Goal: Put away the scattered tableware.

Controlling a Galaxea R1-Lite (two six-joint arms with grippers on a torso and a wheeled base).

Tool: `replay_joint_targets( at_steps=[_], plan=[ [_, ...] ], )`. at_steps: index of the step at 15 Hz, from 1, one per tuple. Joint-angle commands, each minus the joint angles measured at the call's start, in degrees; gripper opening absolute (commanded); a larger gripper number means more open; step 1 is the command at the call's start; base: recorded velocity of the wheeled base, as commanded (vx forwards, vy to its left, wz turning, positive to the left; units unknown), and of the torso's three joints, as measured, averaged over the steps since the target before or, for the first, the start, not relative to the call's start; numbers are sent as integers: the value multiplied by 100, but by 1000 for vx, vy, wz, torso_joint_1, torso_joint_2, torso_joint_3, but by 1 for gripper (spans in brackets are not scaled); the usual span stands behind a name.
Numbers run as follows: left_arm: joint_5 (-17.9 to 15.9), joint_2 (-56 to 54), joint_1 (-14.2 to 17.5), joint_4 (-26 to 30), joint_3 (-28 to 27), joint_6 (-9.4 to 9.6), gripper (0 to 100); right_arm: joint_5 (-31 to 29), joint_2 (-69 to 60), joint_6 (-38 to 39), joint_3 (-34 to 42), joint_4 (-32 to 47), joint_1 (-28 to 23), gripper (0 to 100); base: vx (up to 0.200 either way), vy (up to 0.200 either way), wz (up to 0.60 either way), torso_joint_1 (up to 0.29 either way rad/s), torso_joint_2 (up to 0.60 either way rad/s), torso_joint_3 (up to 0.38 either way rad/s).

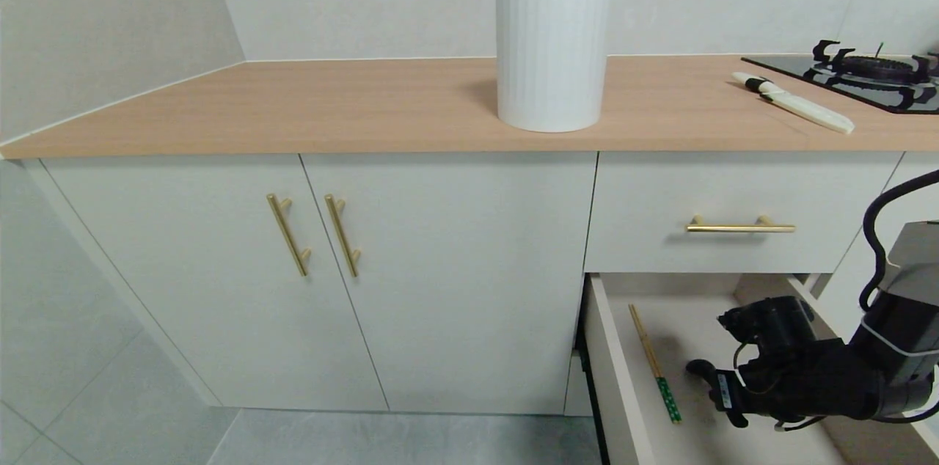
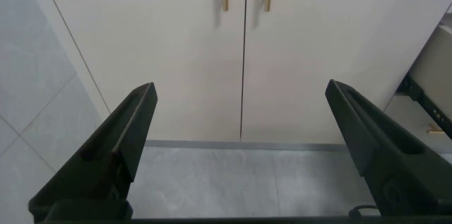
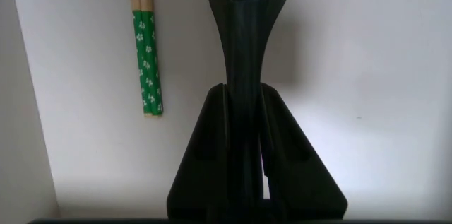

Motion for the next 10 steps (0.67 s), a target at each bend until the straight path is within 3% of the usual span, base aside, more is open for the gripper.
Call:
replay_joint_targets(
  at_steps=[1, 9, 10],
  plan=[
    [2, 0, 1, -1, 1, -2, 100, 1, 209, 1, 5, -95, -11, 0, 0, 0, 0, 0, 0, 0],
    [11, 0, 1, -1, 1, -2, 100, 1, 226, 1, 14, -253, -90, 0, 0, 0, 0, 0, 0, 0],
    [2, 0, 1, -1, 1, -2, 100, 1, 217, 1, 14, -262, -90, 100, 0, 0, 0, 0, 0, 0]
  ],
)
